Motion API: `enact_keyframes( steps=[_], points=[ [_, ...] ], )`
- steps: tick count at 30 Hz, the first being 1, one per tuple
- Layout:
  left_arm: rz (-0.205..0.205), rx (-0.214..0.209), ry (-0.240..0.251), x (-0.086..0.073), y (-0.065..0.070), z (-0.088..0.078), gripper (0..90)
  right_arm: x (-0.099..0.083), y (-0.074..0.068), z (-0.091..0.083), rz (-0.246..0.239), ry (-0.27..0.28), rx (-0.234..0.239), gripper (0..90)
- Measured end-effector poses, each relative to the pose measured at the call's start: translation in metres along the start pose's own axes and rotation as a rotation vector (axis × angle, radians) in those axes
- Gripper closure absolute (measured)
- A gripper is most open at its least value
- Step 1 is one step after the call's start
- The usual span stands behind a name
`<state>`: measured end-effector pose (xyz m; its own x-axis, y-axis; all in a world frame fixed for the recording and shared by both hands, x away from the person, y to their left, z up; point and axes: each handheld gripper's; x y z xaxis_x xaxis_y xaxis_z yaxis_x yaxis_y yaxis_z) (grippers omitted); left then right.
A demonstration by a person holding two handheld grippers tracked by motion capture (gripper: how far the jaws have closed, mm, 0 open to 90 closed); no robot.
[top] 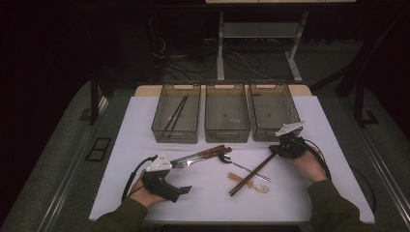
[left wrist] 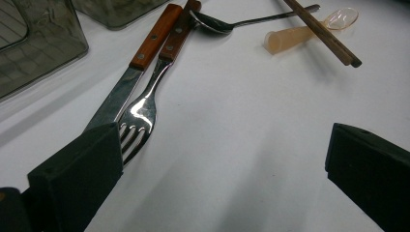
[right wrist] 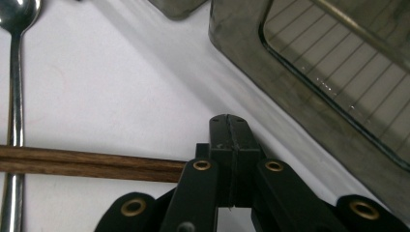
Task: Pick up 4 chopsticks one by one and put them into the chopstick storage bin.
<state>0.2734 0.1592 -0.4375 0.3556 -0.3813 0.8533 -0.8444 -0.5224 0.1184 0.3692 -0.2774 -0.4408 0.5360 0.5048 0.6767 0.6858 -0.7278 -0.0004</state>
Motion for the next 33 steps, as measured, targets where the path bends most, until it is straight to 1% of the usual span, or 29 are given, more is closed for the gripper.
enact_keyframes(
  steps=[7,8,9,16,20,33],
  points=[
    [0.0,-0.002,-0.003,0.0,0.0,0.0,0.0,-0.006,0.0,-0.007,-0.004,-0.01,0.001,89.9],
    [0.001,-0.003,-0.003,0.0,0.0,0.0,0.0,-0.007,0.0,-0.008,0.002,-0.011,0.008,89.9],
    [0.001,-0.002,-0.003,0.0,0.0,0.0,0.0,-0.008,0.0,-0.009,-0.003,-0.01,0.002,89.9],
    [0.001,-0.003,-0.006,0.0,0.0,0.001,0.0,-0.015,0.0,-0.016,-0.001,-0.019,0.004,89.9],
    [0.002,-0.003,-0.006,0.0,0.0,0.001,0.0,-0.019,-0.001,-0.02,-0.001,-0.023,0.014,89.9],
    [0.006,-0.005,-0.012,0.0,0.0,0.001,0.0,-0.031,-0.004,-0.034,-0.004,-0.032,0.024,89.9]
  ],
)
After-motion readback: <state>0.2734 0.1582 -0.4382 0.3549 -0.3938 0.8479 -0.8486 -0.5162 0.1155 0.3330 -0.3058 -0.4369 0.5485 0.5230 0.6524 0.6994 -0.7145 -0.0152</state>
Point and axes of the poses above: each handheld gripper's, and its own axes: z roughly forward along the jaws, x roughly out of its top, y roughly to its right, and after that the axes turned 6 degrees about y, right-handed
